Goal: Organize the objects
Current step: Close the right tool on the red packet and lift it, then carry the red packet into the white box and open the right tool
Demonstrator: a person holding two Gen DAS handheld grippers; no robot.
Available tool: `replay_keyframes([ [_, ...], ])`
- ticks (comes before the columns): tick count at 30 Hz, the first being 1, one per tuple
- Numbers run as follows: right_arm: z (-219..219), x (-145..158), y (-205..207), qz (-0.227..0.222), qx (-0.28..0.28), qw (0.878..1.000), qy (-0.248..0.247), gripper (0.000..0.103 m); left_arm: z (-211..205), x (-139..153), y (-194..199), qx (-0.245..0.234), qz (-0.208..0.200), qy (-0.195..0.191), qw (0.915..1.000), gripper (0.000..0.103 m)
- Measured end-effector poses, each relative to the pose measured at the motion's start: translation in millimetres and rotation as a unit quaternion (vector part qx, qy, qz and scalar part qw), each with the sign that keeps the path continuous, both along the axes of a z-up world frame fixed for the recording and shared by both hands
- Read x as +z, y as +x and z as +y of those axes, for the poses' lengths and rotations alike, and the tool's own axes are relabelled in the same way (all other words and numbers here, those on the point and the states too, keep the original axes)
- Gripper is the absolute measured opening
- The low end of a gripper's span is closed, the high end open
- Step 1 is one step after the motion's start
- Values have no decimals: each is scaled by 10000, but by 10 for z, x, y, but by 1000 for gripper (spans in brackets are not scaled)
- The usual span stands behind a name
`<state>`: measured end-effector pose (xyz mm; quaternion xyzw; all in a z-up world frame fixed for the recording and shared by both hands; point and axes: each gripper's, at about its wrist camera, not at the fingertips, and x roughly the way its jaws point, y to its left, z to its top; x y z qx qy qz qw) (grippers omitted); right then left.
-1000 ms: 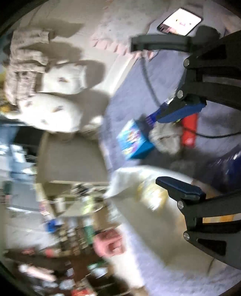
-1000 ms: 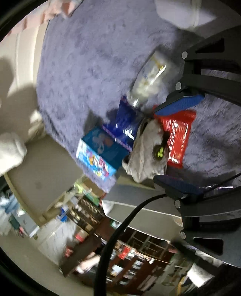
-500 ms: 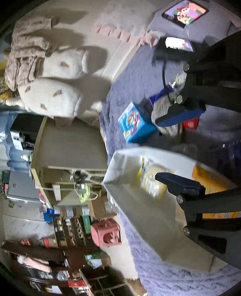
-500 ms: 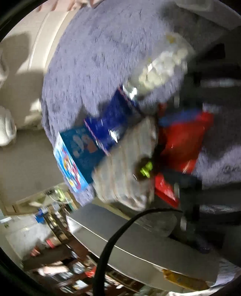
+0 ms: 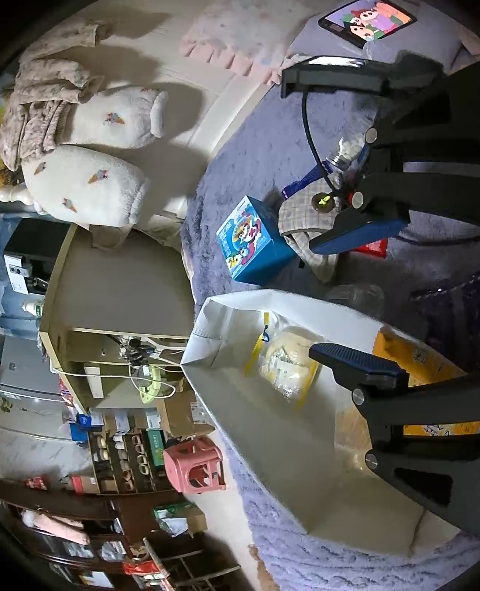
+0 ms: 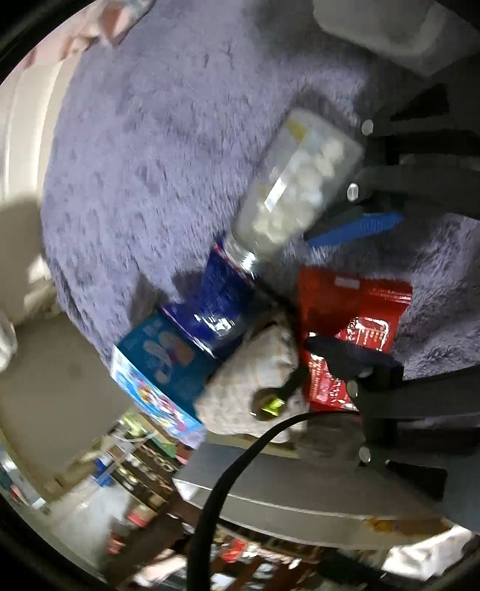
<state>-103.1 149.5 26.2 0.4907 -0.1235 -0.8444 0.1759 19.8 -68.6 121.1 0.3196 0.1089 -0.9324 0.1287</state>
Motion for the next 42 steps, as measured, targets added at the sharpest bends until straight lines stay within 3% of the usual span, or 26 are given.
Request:
replay_keyframes([
  [3, -91, -12, 83, 36, 199, 9998, -73, 76, -10, -21, -13, 65, -74, 17, 10000, 48],
  [5, -185, -19, 114, 68, 356, 9993, 60, 81, -16, -33, -16, 106, -114, 4, 9999, 48],
  [7, -365, -41, 160, 294, 581, 9963, 558, 87, -32, -42, -12, 137, -133, 41, 9998, 48],
  [9, -612, -97, 253, 656, 969, 9856, 1221, 96, -63, -52, -9, 179, -153, 124, 9996, 48],
  [11, -773, -136, 332, 692, 1166, 9756, 1727, 101, -91, -71, -9, 220, -186, 216, 9994, 48],
  [13, -858, -150, 394, 789, 1246, 9690, 1982, 101, -112, -91, -11, 261, -229, 273, 9990, 48],
  [18, -745, -161, 367, 744, 1142, 9766, 1663, 102, -117, -118, -26, 271, -279, 351, 9986, 48],
  [20, -733, -152, 351, 817, 1058, 9769, 1664, 93, -119, -121, -23, 279, -271, 323, 9987, 48],
  [21, -697, -123, 372, 909, 1009, 9771, 1641, 80, -127, -119, -17, 289, -266, 317, 9987, 48],
  [22, -690, -113, 370, 954, 1026, 9777, 1564, 68, -136, -123, -13, 310, -264, 312, 9987, 48],
  [23, -660, -94, 385, 975, 1047, 9792, 1438, 64, -141, -121, -18, 331, -268, 306, 9986, 48],
  [25, -609, -63, 383, 974, 1080, 9826, 1151, 45, -159, -127, -17, 367, -285, 279, 9985, 48],
  [27, -477, -27, 369, 794, 1206, 9889, 364, 9, -170, -133, -15, 401, -308, 251, 9984, 48],
  [28, -393, -8, 384, 709, 1174, 9905, 71, 4, -175, -135, -14, 413, -314, 253, 9983, 48],
  [32, -130, 61, 311, 575, 794, 9902, -999, 14, -198, -135, -8, 406, -309, 317, 9982, 48],
  [33, -47, 51, 253, 439, 650, 9876, -1360, 27, -200, -136, -9, 410, -314, 319, 9982, 48],
  [34, 5, 36, 242, 319, 535, 9839, -1673, 47, -194, -139, -11, 404, -320, 320, 9982, 48],
  [36, 131, -38, 219, 46, 178, 9736, -2274, 60, -186, -136, -16, 384, -327, 326, 9982, 48],
  [39, 185, -171, 132, -295, -80, 9577, -2861, 58, -148, -140, -34, 327, -341, 318, 9984, 48],
  [41, 161, -246, 83, -472, -36, 9476, -3160, 34, -102, -144, -51, 245, -357, 275, 9987, 48],
  [42, 140, -273, 28, -473, 0, 9473, -3167, 15, -77, -140, -57, 204, -348, 234, 9989, 48],
])
